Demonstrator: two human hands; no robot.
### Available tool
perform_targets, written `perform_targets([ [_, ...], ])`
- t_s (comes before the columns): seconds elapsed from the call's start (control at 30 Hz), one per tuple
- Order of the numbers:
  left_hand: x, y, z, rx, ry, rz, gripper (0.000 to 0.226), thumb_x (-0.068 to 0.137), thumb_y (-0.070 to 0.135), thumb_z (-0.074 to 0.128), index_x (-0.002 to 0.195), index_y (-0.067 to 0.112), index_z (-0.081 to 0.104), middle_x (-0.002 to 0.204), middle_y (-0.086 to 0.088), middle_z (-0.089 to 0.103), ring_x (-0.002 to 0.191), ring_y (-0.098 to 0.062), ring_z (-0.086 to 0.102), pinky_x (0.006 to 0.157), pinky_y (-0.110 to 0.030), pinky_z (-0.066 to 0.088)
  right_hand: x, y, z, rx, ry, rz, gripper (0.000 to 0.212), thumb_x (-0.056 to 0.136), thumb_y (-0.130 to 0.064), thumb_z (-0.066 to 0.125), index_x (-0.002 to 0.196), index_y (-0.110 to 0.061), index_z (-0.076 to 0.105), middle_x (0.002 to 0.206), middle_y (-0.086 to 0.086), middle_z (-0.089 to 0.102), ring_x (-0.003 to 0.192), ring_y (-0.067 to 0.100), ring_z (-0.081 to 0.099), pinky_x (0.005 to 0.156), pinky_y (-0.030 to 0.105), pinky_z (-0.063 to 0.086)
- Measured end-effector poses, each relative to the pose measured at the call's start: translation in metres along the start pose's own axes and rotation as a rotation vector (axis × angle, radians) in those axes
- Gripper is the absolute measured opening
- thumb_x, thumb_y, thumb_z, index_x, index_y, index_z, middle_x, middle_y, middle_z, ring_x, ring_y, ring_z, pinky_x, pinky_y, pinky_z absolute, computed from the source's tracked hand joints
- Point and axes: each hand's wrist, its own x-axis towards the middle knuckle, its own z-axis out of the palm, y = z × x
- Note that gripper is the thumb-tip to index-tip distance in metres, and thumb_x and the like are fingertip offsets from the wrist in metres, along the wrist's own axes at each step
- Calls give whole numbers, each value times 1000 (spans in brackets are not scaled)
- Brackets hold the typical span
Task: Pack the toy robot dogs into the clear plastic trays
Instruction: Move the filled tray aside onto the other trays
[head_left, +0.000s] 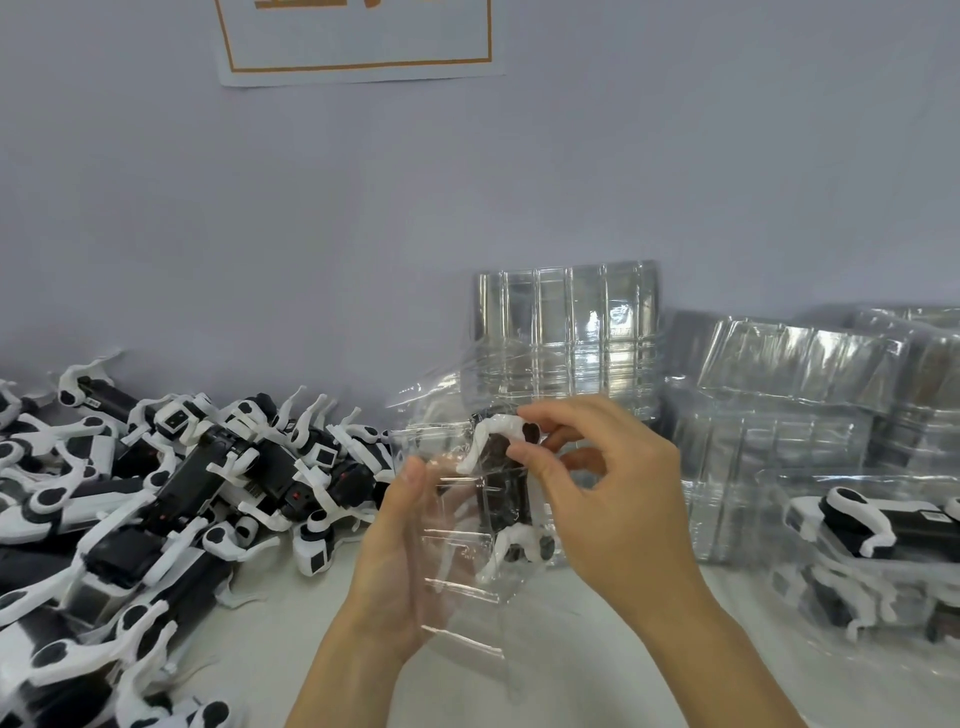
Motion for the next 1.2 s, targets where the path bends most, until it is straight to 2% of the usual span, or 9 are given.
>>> perform_targets([
  [0.13, 3, -2, -5, 40, -28, 17, 106, 41, 64, 93, 125, 7, 64, 127, -24, 65, 119, -41, 63, 102, -65, 43, -1, 0, 0, 41, 3, 11, 28, 82, -12, 81, 102, -30, 74, 90, -19, 66, 86, 8, 66, 72, 13, 53],
  [0.33, 4, 3, 0, 303, -102, 71, 35, 66, 62, 69, 85, 34, 77, 104, 4, 76, 91, -12, 68, 77, -28, 49, 3, 1, -9, 41, -49, 111, 20, 88, -13, 74, 101, -28, 77, 90, -17, 71, 87, 6, 68, 70, 13, 53],
  [0.47, 5, 7, 6, 574, -128, 219, 51, 64, 55, 72, 104, 24, 66, 113, 1, 73, 106, -12, 69, 85, -27, 52, 12, 5, -36, -20, -172, 266, 27, 94, -12, 66, 96, -37, 76, 84, -26, 72, 77, -2, 68, 68, 9, 50],
  [0.57, 3, 13, 12, 900, -125, 289, 54, 54, 69, 74, 99, 41, 63, 116, 10, 68, 114, -10, 63, 91, -30, 49, 22, 11, -63, -165, -187, 419, 26, 99, -15, 57, 100, -32, 76, 77, -22, 72, 65, -5, 65, 63, 12, 52],
  [0.67, 0, 14, 17, 1258, -129, 352, 70, 45, 84, 71, 104, 52, 54, 121, 27, 51, 117, 2, 51, 93, -22, 42, 27, 9, -84, -116, -156, 643, 31, 103, -46, 43, 111, -34, 70, 85, -12, 74, 82, 5, 71, 85, 37, 59],
  [0.8, -6, -2, 33, 1590, -174, 480, 75, 43, 91, 61, 105, 52, 44, 122, 37, 24, 123, -3, 28, 105, -30, 28, 21, 0, -90, 58, -462, 907, 89, 60, -102, 33, 131, -53, 53, 132, -5, 63, 111, 18, 65, 99, 47, 53],
  [0.93, -10, -20, 48, 1758, -178, 639, 78, 51, 93, 47, 116, 51, 33, 136, 18, 16, 135, -8, 11, 109, -23, 1, 16, 4, -83, -34, -534, 810, 94, 70, -75, 67, 151, -53, 24, 151, -18, 41, 133, 10, 46, 106, 38, 43],
  [1.03, -12, -21, 54, 1758, -150, 688, 82, 54, 92, 48, 121, 47, 35, 147, 9, 19, 140, -12, 10, 113, -27, 0, 17, 7, -86, -11, -410, 774, 76, 78, -52, 78, 144, -52, 39, 138, -20, 51, 123, 6, 53, 88, 28, 47],
  [1.2, -11, -15, 55, 1664, -159, 605, 99, 42, 102, 49, 128, 62, 20, 151, 28, -2, 142, 2, -11, 121, -39, 3, 20, 11, -84, 83, -298, 714, 71, 77, -40, 84, 136, -56, 47, 126, -9, 60, 116, 14, 61, 89, 34, 53],
])
